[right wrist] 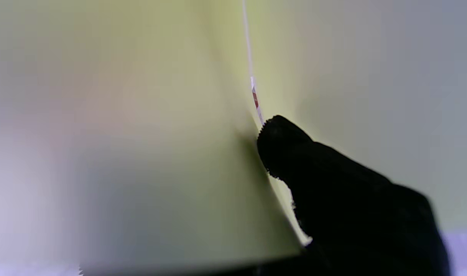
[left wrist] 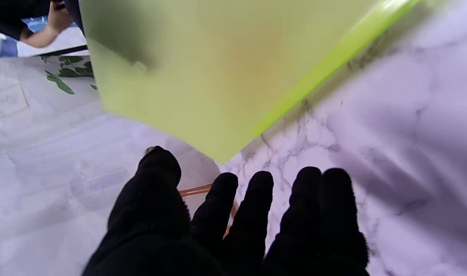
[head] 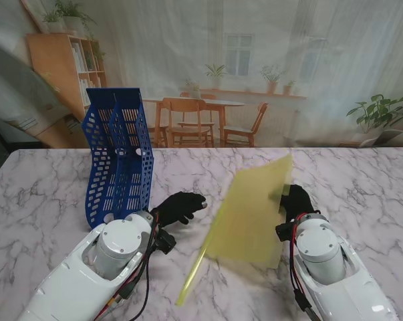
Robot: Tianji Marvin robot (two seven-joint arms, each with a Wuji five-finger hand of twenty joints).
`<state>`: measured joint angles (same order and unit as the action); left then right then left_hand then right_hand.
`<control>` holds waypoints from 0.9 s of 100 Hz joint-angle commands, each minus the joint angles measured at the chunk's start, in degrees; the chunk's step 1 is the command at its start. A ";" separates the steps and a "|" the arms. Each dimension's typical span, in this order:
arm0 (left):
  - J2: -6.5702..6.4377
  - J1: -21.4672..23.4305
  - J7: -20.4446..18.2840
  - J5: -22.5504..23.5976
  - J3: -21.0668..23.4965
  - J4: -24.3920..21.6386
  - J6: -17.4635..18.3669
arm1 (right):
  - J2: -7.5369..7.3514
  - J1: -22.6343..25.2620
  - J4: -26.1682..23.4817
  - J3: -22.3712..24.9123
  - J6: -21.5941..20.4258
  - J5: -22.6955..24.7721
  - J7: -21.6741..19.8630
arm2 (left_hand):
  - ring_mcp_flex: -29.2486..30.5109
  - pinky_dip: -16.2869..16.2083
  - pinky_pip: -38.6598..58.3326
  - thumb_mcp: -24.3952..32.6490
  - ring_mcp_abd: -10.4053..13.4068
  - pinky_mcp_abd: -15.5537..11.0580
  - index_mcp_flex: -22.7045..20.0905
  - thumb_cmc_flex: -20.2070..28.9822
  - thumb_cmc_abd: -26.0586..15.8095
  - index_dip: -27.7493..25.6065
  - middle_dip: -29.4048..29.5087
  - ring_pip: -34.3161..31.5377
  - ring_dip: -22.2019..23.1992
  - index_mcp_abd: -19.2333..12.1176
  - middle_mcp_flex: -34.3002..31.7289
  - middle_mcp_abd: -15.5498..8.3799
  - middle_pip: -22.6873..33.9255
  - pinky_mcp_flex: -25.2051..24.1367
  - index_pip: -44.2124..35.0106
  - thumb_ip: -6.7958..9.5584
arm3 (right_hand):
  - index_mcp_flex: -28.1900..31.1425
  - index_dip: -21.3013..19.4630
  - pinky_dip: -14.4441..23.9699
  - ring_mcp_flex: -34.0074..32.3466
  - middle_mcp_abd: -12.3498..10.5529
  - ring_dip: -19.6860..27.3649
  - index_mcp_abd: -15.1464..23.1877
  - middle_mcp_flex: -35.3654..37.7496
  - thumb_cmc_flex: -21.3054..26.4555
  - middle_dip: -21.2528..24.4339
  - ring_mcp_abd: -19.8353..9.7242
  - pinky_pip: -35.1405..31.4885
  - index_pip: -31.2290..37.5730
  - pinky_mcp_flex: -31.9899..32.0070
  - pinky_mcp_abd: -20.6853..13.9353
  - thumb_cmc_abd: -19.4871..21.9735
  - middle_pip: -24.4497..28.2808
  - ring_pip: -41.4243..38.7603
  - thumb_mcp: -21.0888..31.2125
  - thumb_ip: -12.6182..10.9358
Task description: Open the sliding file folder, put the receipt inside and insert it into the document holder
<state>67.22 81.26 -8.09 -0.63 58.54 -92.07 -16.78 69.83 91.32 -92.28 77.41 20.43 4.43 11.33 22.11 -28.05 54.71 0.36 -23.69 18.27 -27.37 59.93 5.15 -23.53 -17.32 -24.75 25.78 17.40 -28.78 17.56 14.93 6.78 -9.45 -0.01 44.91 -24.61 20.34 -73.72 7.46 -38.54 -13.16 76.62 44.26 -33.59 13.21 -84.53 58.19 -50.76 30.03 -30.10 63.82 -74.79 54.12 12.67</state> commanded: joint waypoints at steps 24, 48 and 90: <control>-2.81 -2.69 -5.02 5.81 -0.66 -2.96 11.79 | 0.65 -1.55 2.60 -1.87 2.23 -0.02 -0.27 | -7.76 6.78 -21.91 -1.75 7.65 -5.22 -4.59 -3.80 -3.78 -2.50 0.33 10.72 -3.27 -5.21 2.19 -5.80 -4.21 -10.46 -2.27 -0.56 | 2.27 -1.13 -0.74 -1.02 0.50 -0.75 3.17 0.91 3.09 -0.29 -1.25 -0.58 0.68 -1.05 -0.18 -0.63 -0.10 -3.30 3.11 0.69; -3.61 -11.04 -8.06 9.95 -6.40 -0.23 21.12 | 0.22 -1.12 1.41 -2.46 3.13 0.08 -1.97 | -11.79 9.27 -36.71 -2.16 12.98 -12.25 -3.94 -11.16 -4.32 -2.60 3.72 15.71 -6.62 -6.71 8.37 -9.45 -8.70 -9.96 -1.74 -1.06 | 2.21 -1.05 -0.68 -1.04 0.64 -0.84 2.98 0.84 3.05 -0.36 -1.10 -0.90 0.49 -1.12 0.06 -0.54 -0.05 -3.50 3.06 0.70; 1.31 -26.53 -3.42 9.58 -22.54 10.74 25.33 | -0.16 -1.00 1.73 -2.49 2.58 -0.28 -3.50 | -15.02 9.22 -46.40 -2.12 20.69 -18.63 -1.71 -14.63 -5.20 -2.93 4.39 18.12 -9.09 -9.60 9.94 -16.95 -6.46 -9.47 -2.31 -1.04 | 2.13 -1.01 -0.76 -1.01 0.76 -0.88 2.93 0.73 3.10 -0.48 -0.97 -1.08 0.40 -1.02 0.11 -0.43 -0.02 -3.62 2.97 0.68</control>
<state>66.83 56.09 -10.40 8.86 36.52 -82.01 8.75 69.79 89.92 -90.71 74.86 23.21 4.11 8.34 9.13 -19.15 11.29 -0.47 -5.79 2.89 -30.77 46.65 2.84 -25.81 -13.67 -8.23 17.55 9.74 -21.35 3.20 8.55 -2.42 -11.99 0.01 44.91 -24.61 20.31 -73.72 7.62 -38.60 -13.16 76.62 44.26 -33.59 13.21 -84.53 58.18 -50.76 30.01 -30.10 63.82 -74.81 54.12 12.67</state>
